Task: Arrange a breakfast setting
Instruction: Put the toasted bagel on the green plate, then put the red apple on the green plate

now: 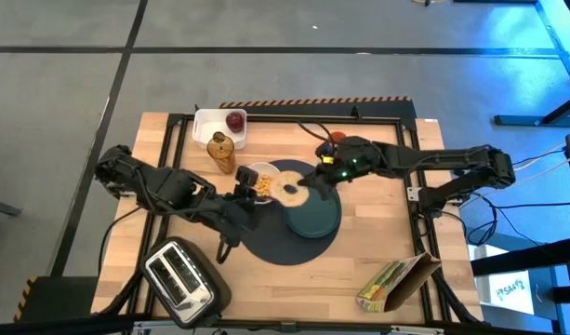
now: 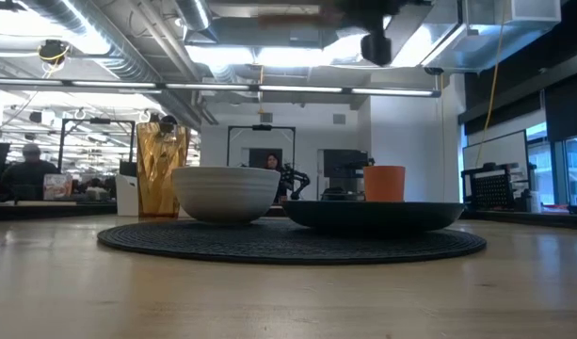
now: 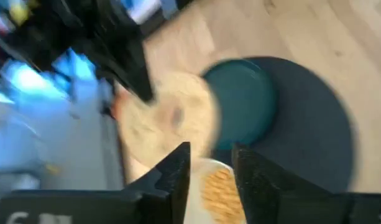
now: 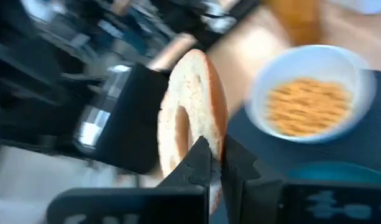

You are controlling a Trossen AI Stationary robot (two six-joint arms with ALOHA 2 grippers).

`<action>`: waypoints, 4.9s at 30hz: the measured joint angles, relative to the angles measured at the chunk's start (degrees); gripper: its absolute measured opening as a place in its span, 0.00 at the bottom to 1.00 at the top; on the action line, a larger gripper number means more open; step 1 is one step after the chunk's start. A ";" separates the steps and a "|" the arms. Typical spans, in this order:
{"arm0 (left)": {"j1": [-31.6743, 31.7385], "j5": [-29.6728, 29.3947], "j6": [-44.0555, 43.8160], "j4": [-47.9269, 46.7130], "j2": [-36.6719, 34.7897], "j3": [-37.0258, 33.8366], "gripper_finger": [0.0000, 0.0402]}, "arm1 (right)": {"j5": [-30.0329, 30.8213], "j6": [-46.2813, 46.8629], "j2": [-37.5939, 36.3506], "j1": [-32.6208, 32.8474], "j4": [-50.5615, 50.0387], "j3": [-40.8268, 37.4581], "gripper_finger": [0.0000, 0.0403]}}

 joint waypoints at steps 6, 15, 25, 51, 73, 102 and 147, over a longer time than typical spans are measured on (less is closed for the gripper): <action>0.92 2.35 -17.63 -4.17 0.04 0.00 0.36 | 5.69 -7.58 -0.23 -0.59 -17.05 -1.41 0.01; 0.88 -0.05 -35.38 -8.44 0.04 -1.25 0.36 | 9.32 -4.58 -0.59 -0.66 -14.95 -18.21 0.01; 7.58 0.71 -50.62 -12.96 0.04 -6.46 0.36 | 9.32 1.10 -0.63 -0.64 -6.83 -25.03 0.12; 48.10 11.70 -40.70 -10.46 -3.18 -6.56 0.36 | 6.49 1.16 -20.07 -0.65 -6.30 -24.96 0.42; 73.55 26.78 -31.68 -1.20 15.12 -6.51 0.29 | 12.54 7.35 -21.31 -4.17 0.86 -24.96 0.42; 66.84 7.09 -76.26 7.81 19.26 -2.82 0.27 | 8.49 3.80 -21.29 -4.03 0.09 -24.96 0.42; 59.96 1.93 -132.82 -3.41 27.57 -5.60 0.16 | -21.73 -19.39 -21.27 -19.92 -5.95 -24.96 0.42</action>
